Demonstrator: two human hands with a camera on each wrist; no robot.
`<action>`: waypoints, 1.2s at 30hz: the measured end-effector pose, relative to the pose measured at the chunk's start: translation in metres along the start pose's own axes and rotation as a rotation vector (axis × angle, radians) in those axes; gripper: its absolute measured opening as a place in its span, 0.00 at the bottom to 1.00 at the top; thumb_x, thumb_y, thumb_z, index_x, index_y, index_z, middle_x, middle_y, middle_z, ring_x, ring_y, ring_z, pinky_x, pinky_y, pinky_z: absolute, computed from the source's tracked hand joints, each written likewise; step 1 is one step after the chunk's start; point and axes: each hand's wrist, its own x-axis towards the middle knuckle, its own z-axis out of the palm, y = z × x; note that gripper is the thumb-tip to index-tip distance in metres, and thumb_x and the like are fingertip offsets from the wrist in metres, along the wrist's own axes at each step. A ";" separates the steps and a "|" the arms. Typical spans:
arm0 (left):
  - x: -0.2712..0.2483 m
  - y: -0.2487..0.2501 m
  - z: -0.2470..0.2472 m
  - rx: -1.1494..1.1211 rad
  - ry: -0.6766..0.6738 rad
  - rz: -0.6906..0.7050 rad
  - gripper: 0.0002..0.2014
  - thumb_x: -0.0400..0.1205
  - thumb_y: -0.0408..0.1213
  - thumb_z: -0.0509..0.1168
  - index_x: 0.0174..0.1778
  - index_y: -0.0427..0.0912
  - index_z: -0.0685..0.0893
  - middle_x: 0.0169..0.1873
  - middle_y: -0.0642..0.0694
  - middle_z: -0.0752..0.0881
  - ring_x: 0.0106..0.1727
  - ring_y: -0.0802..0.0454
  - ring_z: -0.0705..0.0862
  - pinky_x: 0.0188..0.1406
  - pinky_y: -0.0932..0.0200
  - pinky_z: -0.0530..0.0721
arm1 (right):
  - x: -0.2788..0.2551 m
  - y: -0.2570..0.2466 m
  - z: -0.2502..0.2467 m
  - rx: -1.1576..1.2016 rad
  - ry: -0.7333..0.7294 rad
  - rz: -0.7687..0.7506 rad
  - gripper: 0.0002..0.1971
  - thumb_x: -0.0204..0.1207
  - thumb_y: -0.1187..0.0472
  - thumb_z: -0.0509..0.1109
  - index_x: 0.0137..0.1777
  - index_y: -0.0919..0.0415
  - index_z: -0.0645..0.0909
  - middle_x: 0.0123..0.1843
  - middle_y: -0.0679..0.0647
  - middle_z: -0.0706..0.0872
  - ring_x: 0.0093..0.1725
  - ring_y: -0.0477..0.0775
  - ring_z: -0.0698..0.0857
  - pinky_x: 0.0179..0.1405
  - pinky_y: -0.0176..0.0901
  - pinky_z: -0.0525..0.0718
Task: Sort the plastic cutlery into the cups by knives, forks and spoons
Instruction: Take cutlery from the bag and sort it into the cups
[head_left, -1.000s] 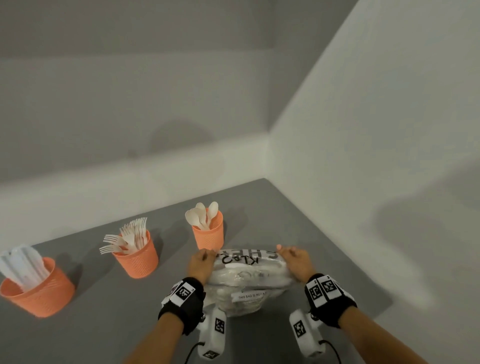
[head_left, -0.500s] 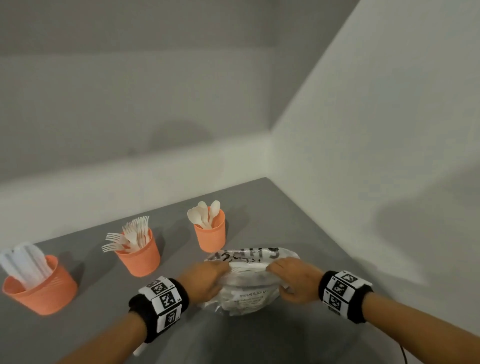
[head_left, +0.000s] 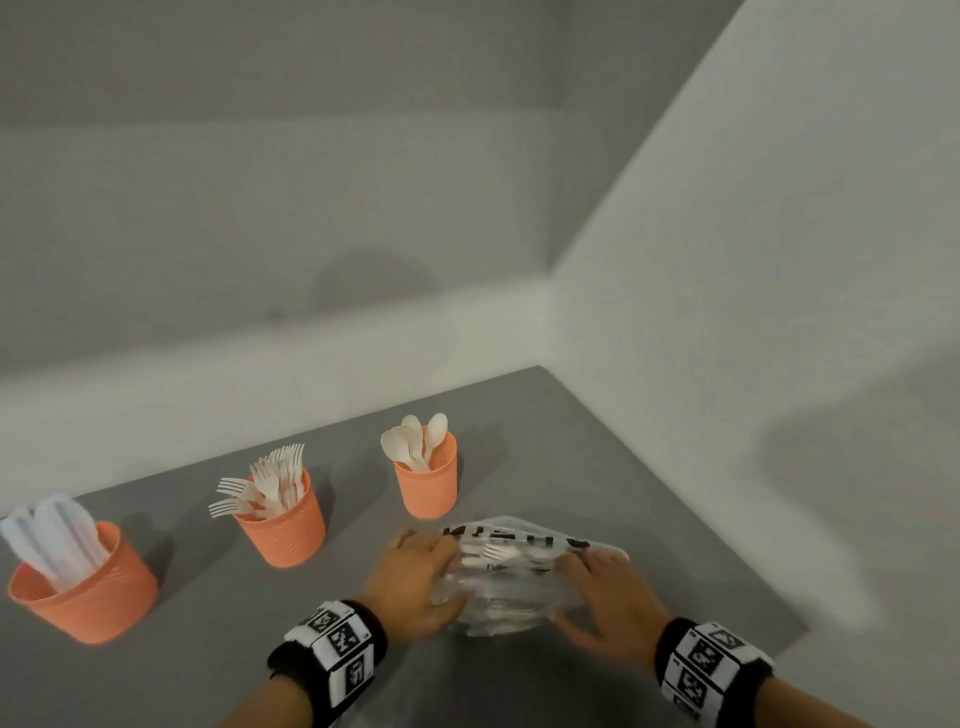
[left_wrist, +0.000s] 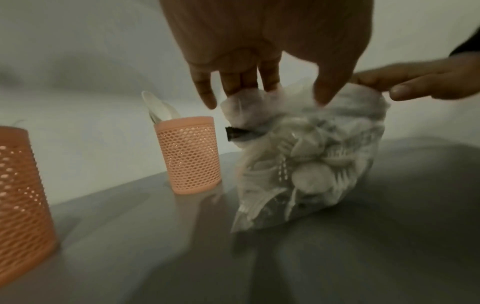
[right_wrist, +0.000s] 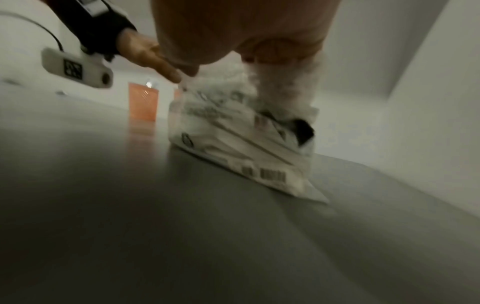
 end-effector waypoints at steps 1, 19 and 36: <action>-0.002 0.002 -0.002 -0.060 -0.015 -0.059 0.13 0.71 0.61 0.55 0.39 0.56 0.69 0.33 0.57 0.78 0.36 0.57 0.76 0.49 0.67 0.71 | 0.001 -0.002 0.002 -0.008 -0.015 0.013 0.16 0.74 0.37 0.58 0.44 0.47 0.77 0.37 0.41 0.84 0.33 0.43 0.82 0.33 0.35 0.81; 0.032 0.028 0.005 -0.495 -0.075 -0.571 0.28 0.76 0.30 0.66 0.73 0.43 0.70 0.69 0.43 0.75 0.70 0.43 0.75 0.70 0.55 0.73 | 0.071 -0.009 0.006 0.141 -0.620 0.305 0.51 0.63 0.34 0.68 0.81 0.57 0.52 0.79 0.53 0.65 0.79 0.55 0.63 0.80 0.51 0.61; 0.045 0.039 -0.009 -0.338 -0.145 -0.520 0.30 0.77 0.20 0.59 0.76 0.40 0.65 0.68 0.39 0.70 0.70 0.42 0.72 0.68 0.58 0.70 | 0.077 -0.002 -0.003 0.179 -0.517 0.420 0.37 0.65 0.44 0.76 0.71 0.58 0.68 0.71 0.56 0.75 0.70 0.59 0.74 0.71 0.48 0.71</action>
